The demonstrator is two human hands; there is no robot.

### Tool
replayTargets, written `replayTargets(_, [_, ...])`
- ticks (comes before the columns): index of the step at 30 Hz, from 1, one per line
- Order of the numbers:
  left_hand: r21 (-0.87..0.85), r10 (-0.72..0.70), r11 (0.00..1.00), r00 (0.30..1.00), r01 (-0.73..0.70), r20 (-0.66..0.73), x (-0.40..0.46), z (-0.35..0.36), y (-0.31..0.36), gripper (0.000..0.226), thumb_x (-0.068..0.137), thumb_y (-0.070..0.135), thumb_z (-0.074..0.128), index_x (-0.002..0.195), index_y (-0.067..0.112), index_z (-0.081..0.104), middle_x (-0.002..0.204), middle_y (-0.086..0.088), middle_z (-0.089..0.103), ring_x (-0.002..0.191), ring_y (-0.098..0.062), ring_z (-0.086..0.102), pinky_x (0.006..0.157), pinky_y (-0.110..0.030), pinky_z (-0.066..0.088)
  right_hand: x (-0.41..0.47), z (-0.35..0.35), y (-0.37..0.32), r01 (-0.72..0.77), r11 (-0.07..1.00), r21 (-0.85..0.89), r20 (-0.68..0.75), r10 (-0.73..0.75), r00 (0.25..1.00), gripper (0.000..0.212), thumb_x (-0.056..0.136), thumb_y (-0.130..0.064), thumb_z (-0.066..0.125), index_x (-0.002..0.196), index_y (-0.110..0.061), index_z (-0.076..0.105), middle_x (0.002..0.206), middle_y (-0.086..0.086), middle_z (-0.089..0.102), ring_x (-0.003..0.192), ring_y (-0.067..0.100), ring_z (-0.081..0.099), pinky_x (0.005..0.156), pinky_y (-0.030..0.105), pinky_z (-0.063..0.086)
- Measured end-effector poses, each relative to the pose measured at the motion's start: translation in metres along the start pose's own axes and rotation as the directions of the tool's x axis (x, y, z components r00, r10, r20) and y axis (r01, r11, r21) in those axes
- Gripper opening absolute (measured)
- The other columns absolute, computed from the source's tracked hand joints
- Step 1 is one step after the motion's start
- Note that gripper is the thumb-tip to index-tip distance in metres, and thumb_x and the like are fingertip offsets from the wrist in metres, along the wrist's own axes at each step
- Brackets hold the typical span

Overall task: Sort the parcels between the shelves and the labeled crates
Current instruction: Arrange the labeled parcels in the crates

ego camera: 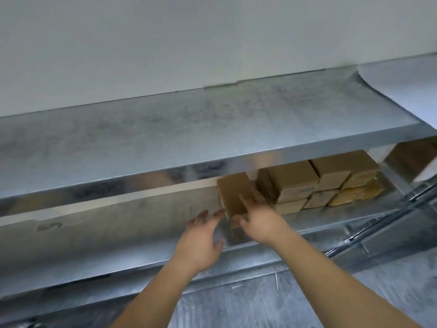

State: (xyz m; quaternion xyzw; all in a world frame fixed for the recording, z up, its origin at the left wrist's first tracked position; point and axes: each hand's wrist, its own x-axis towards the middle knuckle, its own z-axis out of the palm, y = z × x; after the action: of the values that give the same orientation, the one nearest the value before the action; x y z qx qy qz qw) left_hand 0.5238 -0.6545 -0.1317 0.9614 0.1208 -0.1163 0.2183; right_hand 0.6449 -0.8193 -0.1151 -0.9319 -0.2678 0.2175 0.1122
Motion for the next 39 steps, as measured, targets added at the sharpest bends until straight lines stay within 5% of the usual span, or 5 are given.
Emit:
replayTargets(8, [-0.350,-0.009,0.936,0.993,-0.033,-0.117,0.047,0.035,0.025,0.071,0.077,0.041,0.033,0.138,0.013,0.056,0.131,-0.013,0.059,0.116,-0.029,0.056,0.098,-0.027,0.043,0.027,0.026,0.027,0.133,0.977,0.166,-0.204,-0.098,0.974,0.026,0.093,-0.028,0.066,0.109,-0.007,0.066,0.138,0.025,0.046,0.105,0.041,0.064,0.092,0.040,0.051])
replayTargets(14, [-0.356,-0.145,0.934,0.939,0.026,-0.313,0.038,0.036,0.028,0.022,0.090,0.034,0.065,0.103,0.016,0.061,0.088,0.003,0.054,0.081,-0.015,0.052,0.070,-0.028,0.041,0.028,0.017,0.039,0.037,0.917,0.398,-0.059,-0.015,0.998,0.134,0.062,-0.043,0.094,0.163,-0.030,0.007,0.147,0.012,0.036,0.124,0.027,0.050,0.099,0.028,0.045])
replayTargets(20, [-0.482,-0.251,0.861,0.960,0.161,-0.127,0.029,0.011,0.028,0.123,0.069,0.025,0.085,0.152,0.053,-0.002,0.072,0.006,0.063,0.059,-0.009,0.063,0.051,-0.016,0.044,0.028,0.012,0.038,0.069,0.903,0.425,0.045,-0.097,0.994,0.160,0.050,-0.036,0.100,0.155,-0.046,-0.022,0.137,-0.006,0.055,0.109,0.018,0.063,0.091,0.035,0.057])
replayTargets(30, [-0.426,-0.229,0.901,0.922,0.079,-0.312,-0.030,-0.002,0.018,0.072,0.072,0.036,0.086,0.126,0.045,0.039,0.060,0.012,0.053,0.056,0.001,0.057,0.050,-0.012,0.035,-0.008,0.012,0.009,0.276,0.850,0.450,-0.108,-0.255,0.961,0.091,0.064,-0.039,0.094,0.125,-0.043,0.025,0.102,-0.007,0.063,0.087,0.015,0.065,0.070,0.029,0.051])
replayTargets(39, [-0.400,-0.247,0.915,0.845,0.043,-0.475,-0.143,-0.020,-0.016,0.024,0.099,0.058,0.036,0.099,0.034,0.040,0.063,-0.002,0.056,0.056,-0.017,0.055,0.060,-0.044,0.049,-0.068,0.030,-0.076,0.490,0.734,0.470,-0.229,-0.434,0.871,0.038,0.097,-0.067,0.043,0.095,-0.030,0.038,0.072,-0.001,0.057,0.063,0.016,0.055,0.067,0.044,0.048])
